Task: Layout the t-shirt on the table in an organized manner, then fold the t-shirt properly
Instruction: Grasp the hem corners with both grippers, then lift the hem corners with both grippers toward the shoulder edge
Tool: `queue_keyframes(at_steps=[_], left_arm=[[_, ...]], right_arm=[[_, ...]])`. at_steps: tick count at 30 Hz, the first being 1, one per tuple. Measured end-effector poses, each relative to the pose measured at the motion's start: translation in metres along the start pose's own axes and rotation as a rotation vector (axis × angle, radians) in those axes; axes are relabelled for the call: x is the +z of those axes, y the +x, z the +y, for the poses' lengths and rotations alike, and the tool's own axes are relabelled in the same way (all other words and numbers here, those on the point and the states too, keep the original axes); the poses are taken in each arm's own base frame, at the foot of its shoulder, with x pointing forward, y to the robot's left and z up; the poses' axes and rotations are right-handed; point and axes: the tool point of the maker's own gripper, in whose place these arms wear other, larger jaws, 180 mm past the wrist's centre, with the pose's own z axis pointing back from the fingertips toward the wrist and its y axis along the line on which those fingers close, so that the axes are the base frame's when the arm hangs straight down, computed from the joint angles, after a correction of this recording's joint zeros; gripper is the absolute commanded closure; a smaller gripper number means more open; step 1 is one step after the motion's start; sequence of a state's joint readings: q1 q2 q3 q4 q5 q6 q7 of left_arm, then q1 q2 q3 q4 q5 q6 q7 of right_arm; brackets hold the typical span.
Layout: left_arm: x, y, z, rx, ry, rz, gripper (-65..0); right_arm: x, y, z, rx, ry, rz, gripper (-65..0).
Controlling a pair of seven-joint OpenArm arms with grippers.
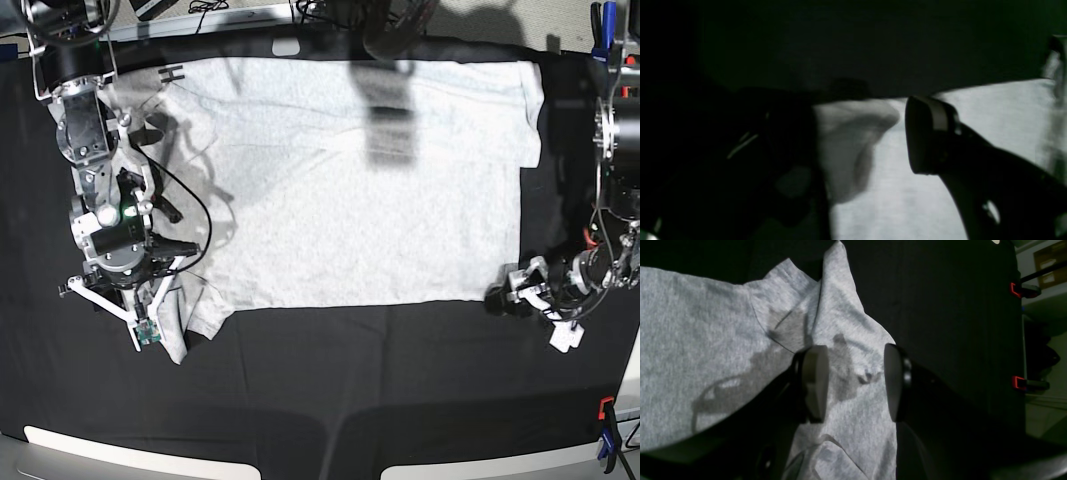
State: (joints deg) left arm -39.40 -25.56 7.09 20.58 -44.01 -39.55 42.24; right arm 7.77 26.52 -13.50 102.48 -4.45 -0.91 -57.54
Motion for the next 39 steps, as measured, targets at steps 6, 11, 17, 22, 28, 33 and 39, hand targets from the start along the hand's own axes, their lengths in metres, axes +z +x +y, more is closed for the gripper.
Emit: queue_keyframes(at_steps=[6, 11, 17, 22, 28, 33, 39], left_arm=[[-0.003, 0.003, -0.013, 0.063, -0.066, -0.024, -44.7], [-0.002, 0.005, -0.012, 0.068, -0.064, -0.045, -44.1], [-0.002, 0.004, -0.009, 0.064, -0.052, -0.041, -6.9], [-0.003, 0.006, -0.010, 0.079, -0.058, -0.058, 0.0], [-0.002, 0.012, -0.011, 0.078, -0.061, -0.074, 0.0], [-0.003, 0.011, -0.012, 0.078, -0.063, -0.071, 0.0], [-0.002, 0.011, -0.011, 0.077, -0.061, -0.070, 0.0]], right_arm=[[0.000, 0.000, 0.000, 0.000, 0.000, 0.000, -26.5], [0.000, 0.000, 0.000, 0.000, 0.000, 0.000, -26.5], [0.001, 0.019, -0.001, 0.004, -0.006, -0.108, -26.5], [-0.005, 0.023, 0.005, -0.016, 0.006, -0.110, -26.5], [-0.052, 0.034, 0.006, -0.091, 0.021, -0.012, -26.5], [-0.096, 0.042, -0.014, -0.165, 0.067, 0.106, -26.5], [-0.133, 0.021, -0.032, -0.171, 0.149, 0.279, -26.5]])
